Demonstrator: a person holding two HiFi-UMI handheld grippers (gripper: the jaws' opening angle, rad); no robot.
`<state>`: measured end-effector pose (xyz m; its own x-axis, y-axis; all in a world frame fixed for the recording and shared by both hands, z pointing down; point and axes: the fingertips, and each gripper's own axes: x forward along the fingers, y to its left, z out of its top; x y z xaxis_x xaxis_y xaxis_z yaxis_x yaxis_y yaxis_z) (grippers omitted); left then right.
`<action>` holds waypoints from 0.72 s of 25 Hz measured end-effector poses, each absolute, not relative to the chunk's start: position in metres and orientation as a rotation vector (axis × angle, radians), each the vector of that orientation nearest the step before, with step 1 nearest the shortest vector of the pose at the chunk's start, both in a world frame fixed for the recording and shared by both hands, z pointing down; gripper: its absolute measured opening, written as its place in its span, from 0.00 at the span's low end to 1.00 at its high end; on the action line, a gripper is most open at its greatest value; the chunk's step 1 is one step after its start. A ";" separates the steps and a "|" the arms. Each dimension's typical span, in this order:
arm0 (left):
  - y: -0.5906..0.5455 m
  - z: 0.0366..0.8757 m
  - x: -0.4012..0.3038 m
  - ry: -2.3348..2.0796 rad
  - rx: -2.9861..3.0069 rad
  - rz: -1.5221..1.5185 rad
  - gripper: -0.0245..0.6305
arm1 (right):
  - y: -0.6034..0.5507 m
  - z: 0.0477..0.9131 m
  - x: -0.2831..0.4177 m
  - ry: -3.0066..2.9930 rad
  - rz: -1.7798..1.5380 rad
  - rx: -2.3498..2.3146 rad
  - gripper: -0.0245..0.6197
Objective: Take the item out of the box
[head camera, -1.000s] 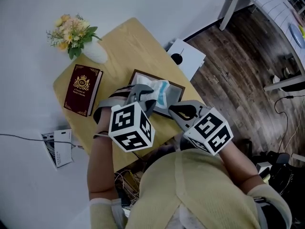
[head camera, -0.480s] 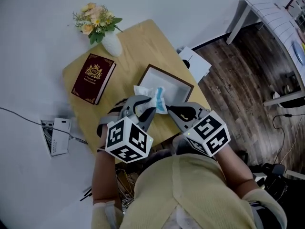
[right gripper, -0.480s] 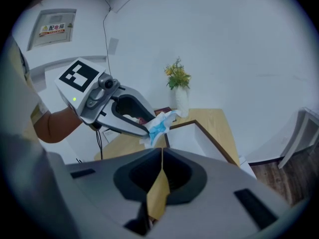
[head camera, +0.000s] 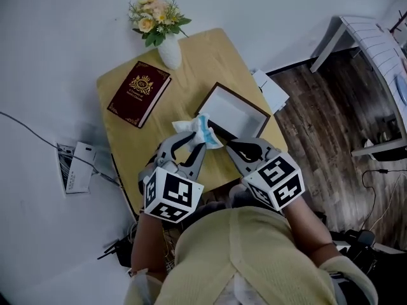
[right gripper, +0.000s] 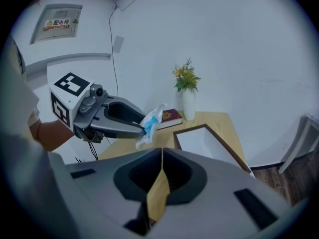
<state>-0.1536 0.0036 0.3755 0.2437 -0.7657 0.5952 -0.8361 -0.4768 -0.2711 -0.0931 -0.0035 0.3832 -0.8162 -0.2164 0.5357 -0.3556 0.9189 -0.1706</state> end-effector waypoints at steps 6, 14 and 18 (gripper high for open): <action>0.015 0.370 -0.177 -1.758 2.262 0.835 0.22 | 0.003 0.378 -0.107 -2.579 0.339 0.406 0.09; 0.025 0.363 -0.194 -1.919 2.140 0.612 0.22 | 0.005 0.370 -0.118 -2.644 0.373 0.496 0.09; 0.030 0.359 -0.203 -2.000 2.070 0.491 0.22 | 0.003 0.368 -0.119 -2.679 0.410 0.550 0.09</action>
<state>-0.2030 0.0299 0.3593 0.0176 -0.9223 0.3860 -0.9962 -0.0490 -0.0717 -0.1188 0.0034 0.3676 -0.8538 -0.3171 0.4128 -0.4262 0.8812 -0.2045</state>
